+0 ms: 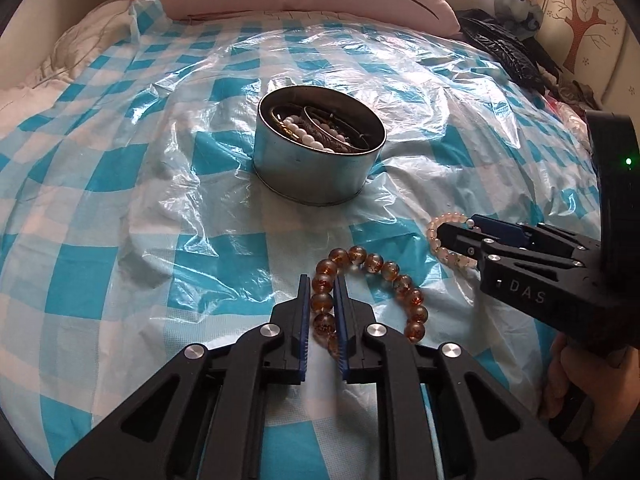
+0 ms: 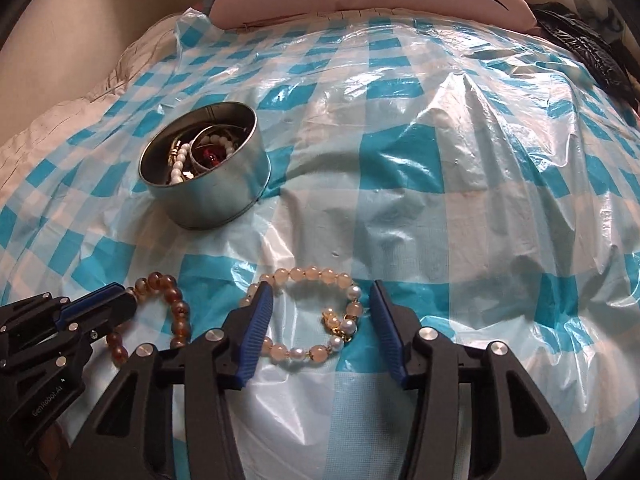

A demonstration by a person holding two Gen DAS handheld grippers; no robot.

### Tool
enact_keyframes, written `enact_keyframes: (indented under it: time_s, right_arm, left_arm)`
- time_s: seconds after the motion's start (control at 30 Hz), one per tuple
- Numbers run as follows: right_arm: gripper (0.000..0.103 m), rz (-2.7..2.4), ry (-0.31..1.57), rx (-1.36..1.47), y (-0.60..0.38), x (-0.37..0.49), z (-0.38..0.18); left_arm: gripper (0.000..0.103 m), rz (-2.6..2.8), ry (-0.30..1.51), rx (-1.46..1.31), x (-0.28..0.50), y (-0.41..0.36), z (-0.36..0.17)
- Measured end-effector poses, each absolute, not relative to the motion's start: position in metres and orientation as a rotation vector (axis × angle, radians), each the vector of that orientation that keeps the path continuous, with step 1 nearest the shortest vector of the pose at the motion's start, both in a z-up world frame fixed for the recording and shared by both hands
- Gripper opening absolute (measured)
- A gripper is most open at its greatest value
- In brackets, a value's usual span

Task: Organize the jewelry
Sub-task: 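Grasp the brown bead bracelet with the left tool while the right tool grasps the pink bead bracelet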

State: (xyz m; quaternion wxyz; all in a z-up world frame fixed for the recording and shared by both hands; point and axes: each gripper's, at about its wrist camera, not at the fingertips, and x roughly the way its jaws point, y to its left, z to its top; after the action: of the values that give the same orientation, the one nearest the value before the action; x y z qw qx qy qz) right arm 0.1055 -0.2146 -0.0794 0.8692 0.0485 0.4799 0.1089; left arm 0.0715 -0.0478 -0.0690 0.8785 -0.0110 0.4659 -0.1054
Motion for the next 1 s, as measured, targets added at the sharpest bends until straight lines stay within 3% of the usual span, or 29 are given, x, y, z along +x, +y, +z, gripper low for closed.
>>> enact_keyframes:
  time_s: [0.07,0.13,0.33,0.57,1.0]
  right_arm:
    - [0.015,0.240,1.007,0.123,-0.218,0.105,-0.080]
    - [0.011,0.255,1.011,0.159,-0.223,0.104,-0.081]
    - [0.010,0.261,1.007,0.258,-0.237,0.104,-0.081]
    - [0.014,0.236,1.028,0.137,-0.220,0.106,-0.083]
    - [0.009,0.295,0.917,0.355,-0.252,0.097,-0.066]
  left_arm:
    - [0.011,-0.231,0.974,-0.011,0.071,-0.051,-0.070]
    - [0.011,-0.241,0.991,-0.001,0.072,-0.054,-0.073]
    - [0.012,-0.240,1.018,-0.021,0.075,-0.054,-0.078]
    - [0.012,-0.233,1.016,0.010,0.075,-0.059,-0.078]
    - [0.011,-0.236,0.846,0.037,0.058,-0.060,-0.049]
